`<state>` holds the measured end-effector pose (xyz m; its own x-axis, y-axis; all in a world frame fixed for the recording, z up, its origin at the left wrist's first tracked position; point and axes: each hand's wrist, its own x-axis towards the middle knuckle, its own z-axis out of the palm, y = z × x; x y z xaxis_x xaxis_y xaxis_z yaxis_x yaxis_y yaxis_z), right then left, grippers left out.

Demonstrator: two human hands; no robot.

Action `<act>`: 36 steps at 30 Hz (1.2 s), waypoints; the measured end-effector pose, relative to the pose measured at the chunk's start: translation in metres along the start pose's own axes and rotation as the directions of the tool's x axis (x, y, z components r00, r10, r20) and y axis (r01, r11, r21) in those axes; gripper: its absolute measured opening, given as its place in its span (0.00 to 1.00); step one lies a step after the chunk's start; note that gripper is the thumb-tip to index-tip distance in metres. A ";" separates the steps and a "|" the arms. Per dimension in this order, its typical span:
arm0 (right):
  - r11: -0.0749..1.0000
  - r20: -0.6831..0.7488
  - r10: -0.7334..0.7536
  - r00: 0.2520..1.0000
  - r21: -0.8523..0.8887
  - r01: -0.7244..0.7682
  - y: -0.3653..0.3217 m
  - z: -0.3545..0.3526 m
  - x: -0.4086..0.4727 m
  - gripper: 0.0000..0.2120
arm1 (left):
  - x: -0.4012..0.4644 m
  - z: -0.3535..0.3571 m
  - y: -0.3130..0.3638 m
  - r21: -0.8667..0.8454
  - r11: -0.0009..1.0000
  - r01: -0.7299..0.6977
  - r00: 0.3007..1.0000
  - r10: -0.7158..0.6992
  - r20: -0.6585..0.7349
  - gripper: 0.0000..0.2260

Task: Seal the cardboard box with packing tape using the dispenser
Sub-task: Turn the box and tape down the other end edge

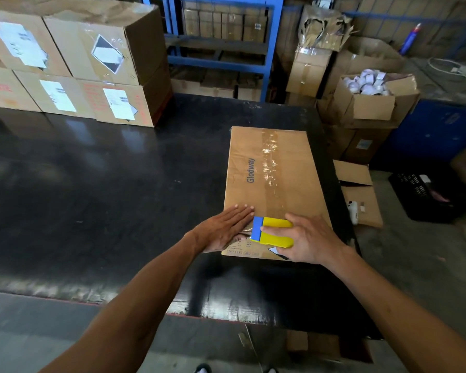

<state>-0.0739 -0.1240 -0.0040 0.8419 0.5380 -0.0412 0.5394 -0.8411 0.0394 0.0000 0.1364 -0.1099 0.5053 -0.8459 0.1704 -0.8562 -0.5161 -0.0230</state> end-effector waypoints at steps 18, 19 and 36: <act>0.998 0.033 -0.016 0.999 -0.057 0.018 0.064 -0.007 -0.064 0.31 | -0.002 0.006 -0.005 -0.020 0.999 0.039 0.996 -0.037 0.078 0.30; 0.998 0.030 -0.021 0.999 -0.060 0.022 0.066 -0.005 -0.063 0.31 | -0.002 0.006 -0.005 -0.027 0.999 0.039 0.996 -0.037 0.079 0.30; 1.000 -0.001 -0.017 1.000 0.024 0.017 0.078 0.006 -0.058 0.28 | 0.084 0.014 0.044 0.112 0.987 -0.118 0.990 0.108 0.094 0.28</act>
<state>-0.0802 -0.2213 -0.0049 0.8329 0.5520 -0.0404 0.5529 -0.8331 0.0150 0.0059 0.0409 -0.1103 0.4180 -0.9054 0.0736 -0.8924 -0.4245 -0.1530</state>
